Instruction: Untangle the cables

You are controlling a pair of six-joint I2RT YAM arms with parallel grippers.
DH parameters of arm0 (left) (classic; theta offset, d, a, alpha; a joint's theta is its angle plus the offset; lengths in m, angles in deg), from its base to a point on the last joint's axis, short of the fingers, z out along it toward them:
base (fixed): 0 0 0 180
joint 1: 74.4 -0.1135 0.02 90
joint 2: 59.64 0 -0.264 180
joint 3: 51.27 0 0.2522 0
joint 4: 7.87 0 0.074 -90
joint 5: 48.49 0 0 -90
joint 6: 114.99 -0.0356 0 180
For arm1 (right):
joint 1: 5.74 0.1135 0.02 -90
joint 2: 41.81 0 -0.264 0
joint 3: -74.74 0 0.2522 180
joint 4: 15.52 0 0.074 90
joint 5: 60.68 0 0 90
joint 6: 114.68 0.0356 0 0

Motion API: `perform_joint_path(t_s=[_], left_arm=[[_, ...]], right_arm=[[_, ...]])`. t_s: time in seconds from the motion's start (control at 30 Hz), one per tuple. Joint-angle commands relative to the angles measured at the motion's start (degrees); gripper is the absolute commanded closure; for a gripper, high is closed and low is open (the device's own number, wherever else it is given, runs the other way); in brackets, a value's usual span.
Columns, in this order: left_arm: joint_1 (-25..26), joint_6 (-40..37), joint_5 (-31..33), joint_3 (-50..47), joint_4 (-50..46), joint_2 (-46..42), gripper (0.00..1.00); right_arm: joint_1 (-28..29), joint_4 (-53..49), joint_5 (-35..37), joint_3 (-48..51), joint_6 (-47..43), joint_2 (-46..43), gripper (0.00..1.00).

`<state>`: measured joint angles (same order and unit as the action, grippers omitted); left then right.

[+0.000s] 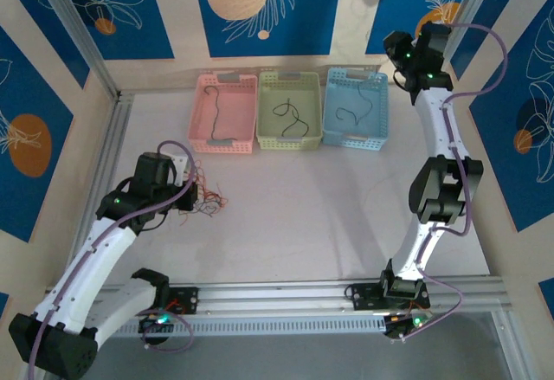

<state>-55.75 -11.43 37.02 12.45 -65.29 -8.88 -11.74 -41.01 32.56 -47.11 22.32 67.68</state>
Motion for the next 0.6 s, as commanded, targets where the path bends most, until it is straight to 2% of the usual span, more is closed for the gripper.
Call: perform_joint_path(t_s=[0.0,0.1,0.27,0.4,0.57], left_arm=[[0.0,0.5,-0.9,-0.5,0.8,0.0,1.0],[0.0,0.5,-1.0,-0.5,0.9,0.0,1.0],[0.0,0.5,-2.2,-0.5,1.1,0.1,1.0],[0.0,0.9,-6.9,-0.6,2.4,0.0,1.0],[0.0,3.9,-15.6,-0.9,7.2,0.8,1.0]], right_arm=[[0.2,-4.1,1.0,0.8,-2.3,0.4,0.56],[0.1,-5.7,1.1,2.1,-3.0,-0.7,0.49],[0.4,-4.9,-0.4,8.3,-6.5,-7.0,0.49],[1.1,-0.6,-3.0,21.5,-6.2,-16.9,0.49],[5.3,8.4,-6.1,41.7,-8.1,-31.4,0.53]])
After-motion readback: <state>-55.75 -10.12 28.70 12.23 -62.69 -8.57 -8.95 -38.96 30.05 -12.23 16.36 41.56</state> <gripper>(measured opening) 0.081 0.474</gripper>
